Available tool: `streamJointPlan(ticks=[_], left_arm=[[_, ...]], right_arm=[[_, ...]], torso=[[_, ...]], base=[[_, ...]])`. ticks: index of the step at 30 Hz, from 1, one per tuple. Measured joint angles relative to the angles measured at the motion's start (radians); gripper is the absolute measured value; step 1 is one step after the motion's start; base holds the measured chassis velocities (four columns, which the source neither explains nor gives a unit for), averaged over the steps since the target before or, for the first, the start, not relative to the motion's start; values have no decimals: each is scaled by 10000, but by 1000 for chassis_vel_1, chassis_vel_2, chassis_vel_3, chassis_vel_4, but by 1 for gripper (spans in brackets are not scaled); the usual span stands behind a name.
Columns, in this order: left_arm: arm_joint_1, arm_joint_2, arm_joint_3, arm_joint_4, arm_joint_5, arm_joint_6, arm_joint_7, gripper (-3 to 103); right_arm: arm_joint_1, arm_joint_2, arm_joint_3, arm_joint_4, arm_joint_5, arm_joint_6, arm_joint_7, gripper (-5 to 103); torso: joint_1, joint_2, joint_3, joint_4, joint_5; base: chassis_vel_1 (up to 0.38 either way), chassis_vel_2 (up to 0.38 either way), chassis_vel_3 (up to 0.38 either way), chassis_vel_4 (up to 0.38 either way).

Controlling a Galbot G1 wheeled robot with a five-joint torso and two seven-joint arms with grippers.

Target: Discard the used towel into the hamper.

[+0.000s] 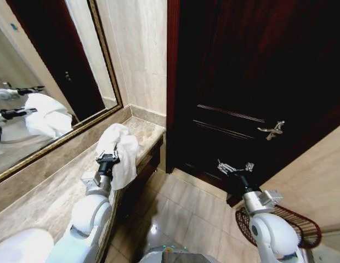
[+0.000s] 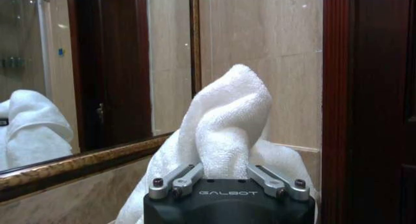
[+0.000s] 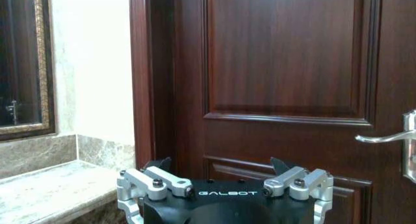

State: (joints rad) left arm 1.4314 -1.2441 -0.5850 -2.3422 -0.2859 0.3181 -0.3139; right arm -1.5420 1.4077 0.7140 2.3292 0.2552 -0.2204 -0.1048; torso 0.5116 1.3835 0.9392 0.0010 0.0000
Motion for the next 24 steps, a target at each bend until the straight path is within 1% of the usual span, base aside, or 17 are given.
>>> streamJointPlan(ticks=[14, 24], left_arm=[[11, -16, -9, 54, 69, -100, 14, 11], [25, -25, -20, 76, 81, -141, 47, 11]], right_arm=[[7, 29, -27, 26, -24, 9, -9, 100], [-15, 44, -32, 71, -45, 14, -19, 100]], torso=[[2, 0, 0, 0, 0], [1, 0, -1, -3, 0]], base=[[70, -110, -110, 61], [8, -164, -154, 24]])
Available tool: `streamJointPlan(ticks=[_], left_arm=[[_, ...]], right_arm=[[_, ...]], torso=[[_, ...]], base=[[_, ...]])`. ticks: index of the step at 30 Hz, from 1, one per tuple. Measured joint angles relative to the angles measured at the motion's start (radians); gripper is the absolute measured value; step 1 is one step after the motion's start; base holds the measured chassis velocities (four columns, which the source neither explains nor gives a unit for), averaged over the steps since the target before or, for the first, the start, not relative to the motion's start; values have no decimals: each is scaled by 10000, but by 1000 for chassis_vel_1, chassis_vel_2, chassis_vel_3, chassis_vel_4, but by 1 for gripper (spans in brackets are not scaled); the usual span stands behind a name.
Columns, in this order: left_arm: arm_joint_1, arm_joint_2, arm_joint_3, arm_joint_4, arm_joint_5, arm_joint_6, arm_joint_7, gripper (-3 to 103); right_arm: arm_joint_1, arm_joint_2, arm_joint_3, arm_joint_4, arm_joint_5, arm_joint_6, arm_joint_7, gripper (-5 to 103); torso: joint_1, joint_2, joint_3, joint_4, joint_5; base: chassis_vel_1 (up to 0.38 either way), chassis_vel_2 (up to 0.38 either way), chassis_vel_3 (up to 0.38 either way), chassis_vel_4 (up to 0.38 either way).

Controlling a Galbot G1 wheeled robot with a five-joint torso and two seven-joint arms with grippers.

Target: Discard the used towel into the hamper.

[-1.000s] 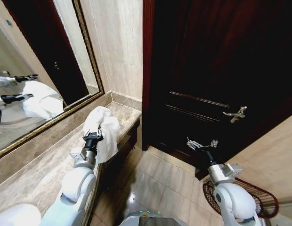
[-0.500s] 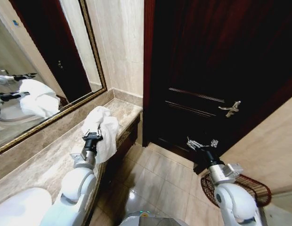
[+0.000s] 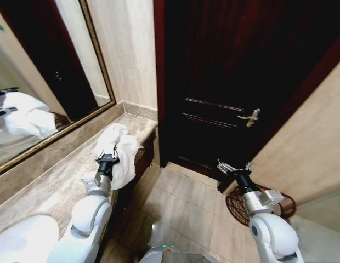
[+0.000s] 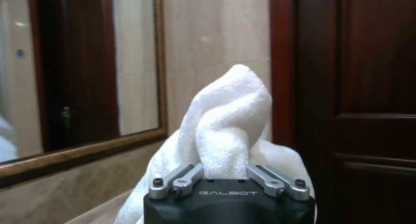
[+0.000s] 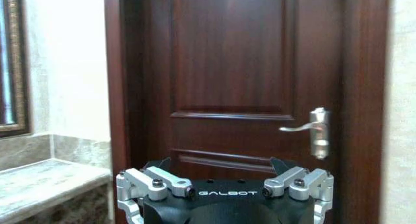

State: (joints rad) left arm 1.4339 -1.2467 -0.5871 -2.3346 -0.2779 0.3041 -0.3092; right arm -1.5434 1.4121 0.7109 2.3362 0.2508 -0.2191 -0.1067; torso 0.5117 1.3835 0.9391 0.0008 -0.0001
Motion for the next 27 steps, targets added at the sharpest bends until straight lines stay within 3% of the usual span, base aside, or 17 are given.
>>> streamJointPlan(ticks=[27], left_arm=[[29, -51, -3, 158, 206, -185, 84, 11]], right_arm=[[-69, 16, 8, 4, -18, 48, -5, 100]], torso=[[-1, 0, 1, 2, 1]], base=[[-31, -206, -207, -32]])
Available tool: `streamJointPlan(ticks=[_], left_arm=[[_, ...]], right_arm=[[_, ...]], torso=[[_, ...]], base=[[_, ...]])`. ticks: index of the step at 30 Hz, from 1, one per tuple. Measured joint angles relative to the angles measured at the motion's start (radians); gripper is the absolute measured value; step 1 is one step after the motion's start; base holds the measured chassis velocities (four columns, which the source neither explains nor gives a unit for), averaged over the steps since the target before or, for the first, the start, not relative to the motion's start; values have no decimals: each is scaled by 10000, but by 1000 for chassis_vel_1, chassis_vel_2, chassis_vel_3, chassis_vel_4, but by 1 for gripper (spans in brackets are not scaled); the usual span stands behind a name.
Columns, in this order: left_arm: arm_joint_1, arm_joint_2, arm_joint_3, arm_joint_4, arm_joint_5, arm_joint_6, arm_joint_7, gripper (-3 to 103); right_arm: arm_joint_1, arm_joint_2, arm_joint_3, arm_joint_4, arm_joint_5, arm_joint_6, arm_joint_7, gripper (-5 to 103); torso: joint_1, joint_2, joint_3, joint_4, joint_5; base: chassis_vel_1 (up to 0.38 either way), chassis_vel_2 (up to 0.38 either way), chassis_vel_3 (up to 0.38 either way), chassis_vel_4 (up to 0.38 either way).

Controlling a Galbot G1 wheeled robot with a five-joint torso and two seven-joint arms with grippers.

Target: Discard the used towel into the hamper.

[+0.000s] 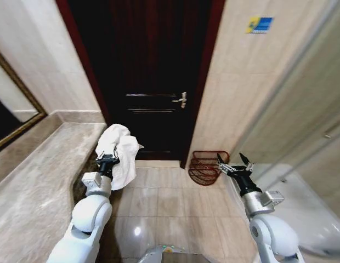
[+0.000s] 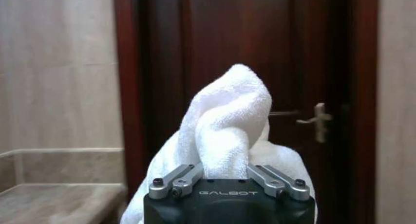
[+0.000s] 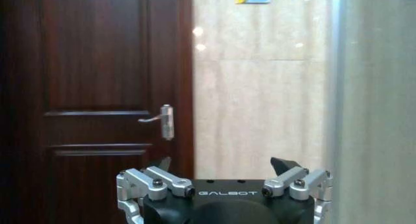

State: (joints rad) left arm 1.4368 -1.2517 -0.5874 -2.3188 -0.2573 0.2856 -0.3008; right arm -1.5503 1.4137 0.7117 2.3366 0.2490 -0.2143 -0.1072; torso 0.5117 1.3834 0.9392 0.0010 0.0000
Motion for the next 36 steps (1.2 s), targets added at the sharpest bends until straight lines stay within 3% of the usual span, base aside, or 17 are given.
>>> streamJointPlan(ticks=[16, 36], left_arm=[[-18, -45, 20, 134, -77, -282, 147, 11], [-2, -137, 9, 261, -163, -624, 357, 11]], right_arm=[[-13, 6, -50, -10, -7, 45, 69, 100], [29, 72, -99, -36, -234, 284, 314, 100]], torso=[[-3, 1, -2, -4, 1], [-1, 1, -1, 0, 0]], base=[[-35, -197, -199, -31], [-2, -4, -2, -2]])
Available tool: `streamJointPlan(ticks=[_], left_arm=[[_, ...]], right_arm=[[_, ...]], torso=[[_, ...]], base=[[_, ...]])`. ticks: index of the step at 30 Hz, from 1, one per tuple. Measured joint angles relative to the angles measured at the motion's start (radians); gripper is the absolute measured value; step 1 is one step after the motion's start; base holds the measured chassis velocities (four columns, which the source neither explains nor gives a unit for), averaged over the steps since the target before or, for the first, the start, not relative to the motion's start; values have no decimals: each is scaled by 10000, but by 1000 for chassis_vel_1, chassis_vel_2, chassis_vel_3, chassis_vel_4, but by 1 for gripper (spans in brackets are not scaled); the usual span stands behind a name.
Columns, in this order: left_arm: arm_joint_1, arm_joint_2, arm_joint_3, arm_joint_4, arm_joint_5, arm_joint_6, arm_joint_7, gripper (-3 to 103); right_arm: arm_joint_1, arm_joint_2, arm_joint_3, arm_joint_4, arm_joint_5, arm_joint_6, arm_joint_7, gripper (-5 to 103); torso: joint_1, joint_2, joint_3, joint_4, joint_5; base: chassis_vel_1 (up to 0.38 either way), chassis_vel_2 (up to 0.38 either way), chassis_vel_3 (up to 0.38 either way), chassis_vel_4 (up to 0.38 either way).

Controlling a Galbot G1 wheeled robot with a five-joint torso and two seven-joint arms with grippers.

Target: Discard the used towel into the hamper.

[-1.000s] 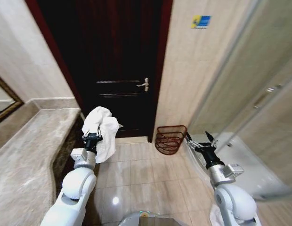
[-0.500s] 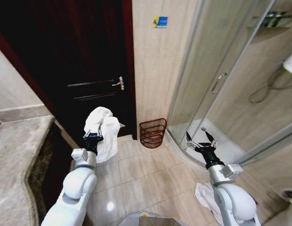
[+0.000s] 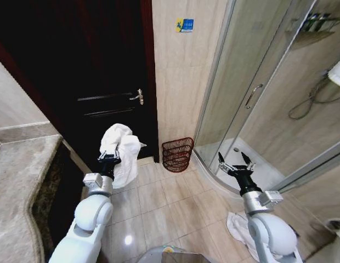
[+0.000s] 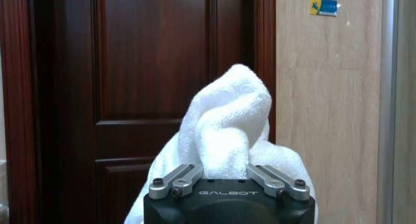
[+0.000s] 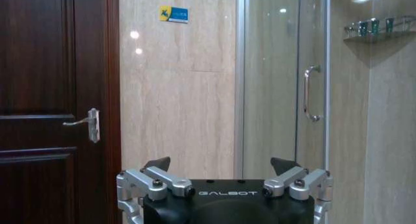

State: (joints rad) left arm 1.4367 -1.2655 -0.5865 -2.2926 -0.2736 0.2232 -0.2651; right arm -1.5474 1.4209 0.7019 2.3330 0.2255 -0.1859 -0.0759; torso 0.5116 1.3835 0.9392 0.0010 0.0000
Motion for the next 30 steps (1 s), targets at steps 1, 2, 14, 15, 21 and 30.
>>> streamJointPlan(ticks=[1, 2, 14, 15, 21, 30], left_arm=[[9, -14, 0, 13, 4, -18, 16, 11], [16, -22, 1, 24, 7, -26, 31, 11], [27, -30, -1, 48, 21, -60, 111, 11], [30, -30, -3, 46, 23, -62, 114, 11], [35, -46, -4, 42, 32, -79, 125, 11], [46, -87, 62, 53, 94, -97, 152, 11]], right_arm=[[-7, 0, 0, 8, 0, 3, 0, 100], [-15, 0, 2, 10, 0, 4, 0, 100], [-20, -9, 22, 27, 12, 9, -4, 100], [-21, -9, 22, 27, 12, 8, -5, 100], [-11, -9, 36, 8, 19, 19, -6, 100], [-24, -31, 100, -173, 84, 161, -7, 100]], torso=[[0, 0, 0, 0, 0], [1, 0, 0, 0, 0], [2, -1, 1, -1, -1], [2, 0, 1, -1, 1], [0, 0, 0, 0, 1], [2, -1, 1, -1, 2]], base=[[-33, 70, 59, -50], [-57, 70, 59, -62], [-48, 65, 58, -57], [-53, 26, 33, -37], [-47, 54, 51, -48], [-81, 95, 95, -90]])
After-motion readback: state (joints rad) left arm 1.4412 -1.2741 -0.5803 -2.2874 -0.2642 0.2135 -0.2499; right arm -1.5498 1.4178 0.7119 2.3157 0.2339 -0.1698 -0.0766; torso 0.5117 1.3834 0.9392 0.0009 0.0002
